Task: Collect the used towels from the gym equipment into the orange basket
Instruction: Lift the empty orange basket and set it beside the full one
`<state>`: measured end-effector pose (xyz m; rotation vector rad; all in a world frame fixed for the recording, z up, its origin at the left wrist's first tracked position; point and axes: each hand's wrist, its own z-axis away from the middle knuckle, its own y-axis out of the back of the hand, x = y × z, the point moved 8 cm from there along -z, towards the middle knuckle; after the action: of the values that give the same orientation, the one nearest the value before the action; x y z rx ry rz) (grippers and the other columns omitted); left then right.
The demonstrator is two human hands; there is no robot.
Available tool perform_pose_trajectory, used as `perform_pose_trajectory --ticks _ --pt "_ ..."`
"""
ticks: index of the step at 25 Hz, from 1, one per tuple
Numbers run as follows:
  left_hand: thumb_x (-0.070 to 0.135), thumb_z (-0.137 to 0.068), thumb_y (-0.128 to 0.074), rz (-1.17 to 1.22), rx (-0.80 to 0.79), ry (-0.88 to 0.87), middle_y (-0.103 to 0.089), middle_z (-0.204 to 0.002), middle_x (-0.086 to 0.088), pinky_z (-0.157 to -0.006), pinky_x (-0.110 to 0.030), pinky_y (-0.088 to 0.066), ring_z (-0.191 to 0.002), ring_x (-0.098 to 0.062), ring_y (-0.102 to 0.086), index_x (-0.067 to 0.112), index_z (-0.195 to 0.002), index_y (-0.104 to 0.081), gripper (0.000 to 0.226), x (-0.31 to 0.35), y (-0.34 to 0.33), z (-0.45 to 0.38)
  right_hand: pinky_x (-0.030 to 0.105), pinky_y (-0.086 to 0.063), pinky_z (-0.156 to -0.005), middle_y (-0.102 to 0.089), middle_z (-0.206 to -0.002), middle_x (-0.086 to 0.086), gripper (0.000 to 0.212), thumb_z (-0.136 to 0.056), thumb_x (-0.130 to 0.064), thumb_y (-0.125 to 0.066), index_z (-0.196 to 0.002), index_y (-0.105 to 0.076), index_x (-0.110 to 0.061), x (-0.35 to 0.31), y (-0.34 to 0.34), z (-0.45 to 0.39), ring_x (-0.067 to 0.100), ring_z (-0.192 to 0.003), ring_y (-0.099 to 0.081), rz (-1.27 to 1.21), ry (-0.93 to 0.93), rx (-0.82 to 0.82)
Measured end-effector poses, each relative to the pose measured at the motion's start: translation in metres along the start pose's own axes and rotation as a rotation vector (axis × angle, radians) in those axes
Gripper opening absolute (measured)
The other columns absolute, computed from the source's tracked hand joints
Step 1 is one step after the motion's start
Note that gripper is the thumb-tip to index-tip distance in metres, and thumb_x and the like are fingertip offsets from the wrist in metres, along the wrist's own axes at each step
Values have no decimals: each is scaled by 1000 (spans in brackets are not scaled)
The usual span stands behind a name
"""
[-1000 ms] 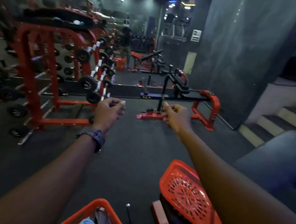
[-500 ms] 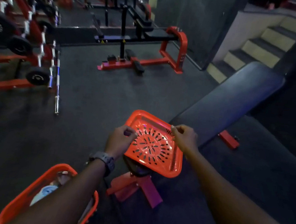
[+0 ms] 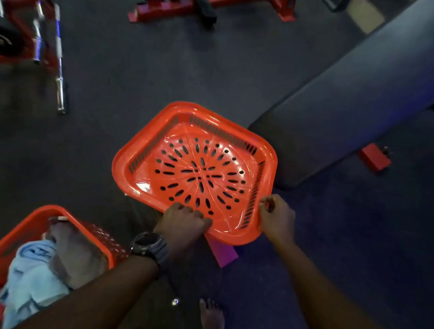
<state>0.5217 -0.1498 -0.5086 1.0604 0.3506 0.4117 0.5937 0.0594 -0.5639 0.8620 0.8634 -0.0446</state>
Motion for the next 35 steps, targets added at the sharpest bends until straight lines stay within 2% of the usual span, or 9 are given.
perform_pose_trajectory --ticks 4,9,11,14,18,22,26,30,35 --pt "39 -95 -52 200 175 123 -69 -125 3 -91 -38 -48 -116 -24 -64 36 -133 -56 39 -58 81 36 32 -52 -79 -73 -87 1 17 -89 -34 -71 -103 -67 -24 -91 42 -15 22 -85 -70 -299 9 114" --pt "18 -86 -76 1192 719 476 -69 -70 0 -59 -27 -42 -60 -9 -60 13 -90 -77 6 -167 163 175 47 -56 -88 -76 -98 14 25 -96 -38 -65 -100 -69 -14 -271 31 3 31 -94 -71 -284 242 -57" --pt "7 -84 -76 1536 984 609 -69 -69 1 -56 -23 -48 -58 -6 -57 8 -84 -76 2 -207 166 264 38 -50 -84 -72 -108 21 31 -97 -31 -64 -110 -65 -3 -346 2 45 32 -98 -67 -210 369 -139" --pt "3 -84 -63 1885 1298 779 -67 -59 -4 -45 -23 -47 -44 -13 -56 10 -78 -70 11 -255 141 406 45 -47 -95 -64 -121 30 49 -98 -31 -64 -128 -54 6 -427 -50 119 40 -113 -61 -153 478 -244" --pt "24 -81 -49 2321 1336 916 -58 -60 -6 -51 -24 -43 -48 -18 -52 11 -68 -65 24 -277 50 561 37 -45 -93 -57 -134 27 72 -96 -50 -58 -142 -43 4 -483 -134 222 34 -119 -59 -167 562 -481" --pt "31 -84 -50 2413 1314 1143 -70 -85 -16 -79 -38 -55 -75 -31 -64 4 -92 -72 36 -272 -70 633 50 -60 -83 -74 -103 23 76 -89 -71 -43 -113 -70 -4 -463 -238 321 30 -85 -71 -180 457 -909" --pt "51 -92 -60 1968 1467 1645 -69 -110 -6 -95 -47 -54 -100 -23 -66 13 -103 -60 39 -256 -165 640 35 -56 -43 -77 -75 8 74 -72 -69 -72 -106 -68 -3 -420 -294 345 21 -56 -72 -177 501 -839" --pt "82 -54 -75 1863 1156 1717 -68 -110 12 -90 -39 -53 -98 -12 -67 36 -114 -55 78 -257 -266 581 56 -61 -65 -78 -87 15 60 -70 -67 -79 -99 -75 -16 -343 -368 300 37 -75 -76 -36 441 -833" --pt "71 -45 -87 1896 929 1732 -68 -115 9 -87 -39 -56 -99 -15 -68 33 -130 -51 99 -274 -394 488 27 -57 -59 -77 -79 -9 48 -75 -73 -68 -95 -72 -30 -264 -455 240 11 -72 -75 99 489 -715"
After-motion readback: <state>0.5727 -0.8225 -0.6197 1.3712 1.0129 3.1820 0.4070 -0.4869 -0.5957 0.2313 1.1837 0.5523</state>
